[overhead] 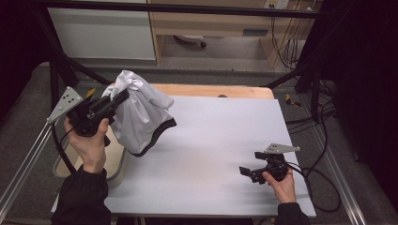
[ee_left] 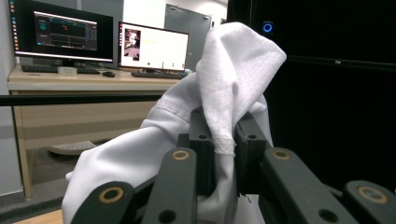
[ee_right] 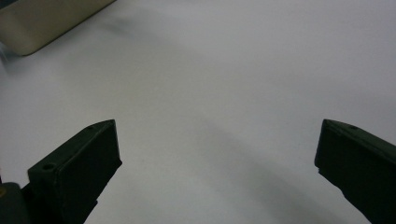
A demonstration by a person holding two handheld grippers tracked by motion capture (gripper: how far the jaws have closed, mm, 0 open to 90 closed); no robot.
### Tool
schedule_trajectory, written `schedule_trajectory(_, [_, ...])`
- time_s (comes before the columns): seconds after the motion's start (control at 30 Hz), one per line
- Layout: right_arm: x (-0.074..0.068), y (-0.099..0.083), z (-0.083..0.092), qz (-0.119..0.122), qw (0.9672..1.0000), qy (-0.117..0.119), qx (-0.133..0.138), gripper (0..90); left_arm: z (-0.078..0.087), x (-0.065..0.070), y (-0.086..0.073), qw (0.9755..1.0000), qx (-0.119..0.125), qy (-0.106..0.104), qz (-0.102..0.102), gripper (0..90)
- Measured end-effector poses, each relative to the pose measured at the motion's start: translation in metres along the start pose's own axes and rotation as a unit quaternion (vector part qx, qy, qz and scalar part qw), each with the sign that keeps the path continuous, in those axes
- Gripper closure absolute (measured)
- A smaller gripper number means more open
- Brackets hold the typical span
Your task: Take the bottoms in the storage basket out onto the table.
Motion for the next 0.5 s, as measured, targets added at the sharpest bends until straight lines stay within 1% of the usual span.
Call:
schedule_trajectory(0.07, [0.0, 0.0, 0.0, 0.001, 1.0, -0.001, 0.0, 0.7, -0.004, 0.005, -0.002, 1.0, -0.002, -0.005, -0.001, 79.2])
schedule_trajectory(0.27, [0.0, 0.0, 0.0, 0.002, 1.0, -0.001, 0.001, 0.7, -0.01, 0.011, -0.005, 0.9999, -0.007, -0.011, -0.001, 79.2])
schedule_trajectory(0.5, [0.0, 0.0, 0.0, 0.001, 1.0, 0.0, 0.001, 0.7, -0.021, 0.022, -0.012, 0.9997, -0.015, -0.021, -0.004, 79.2])
Point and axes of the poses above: each handheld gripper's, and its own axes: z roughly backward along the jaws, y roughly out of its top, x roughly to its right, the point moved 10 cm from there along -z, roughly forward along the jaws, and after that the axes turned 2 degrees about y, right-handed, at the moved point
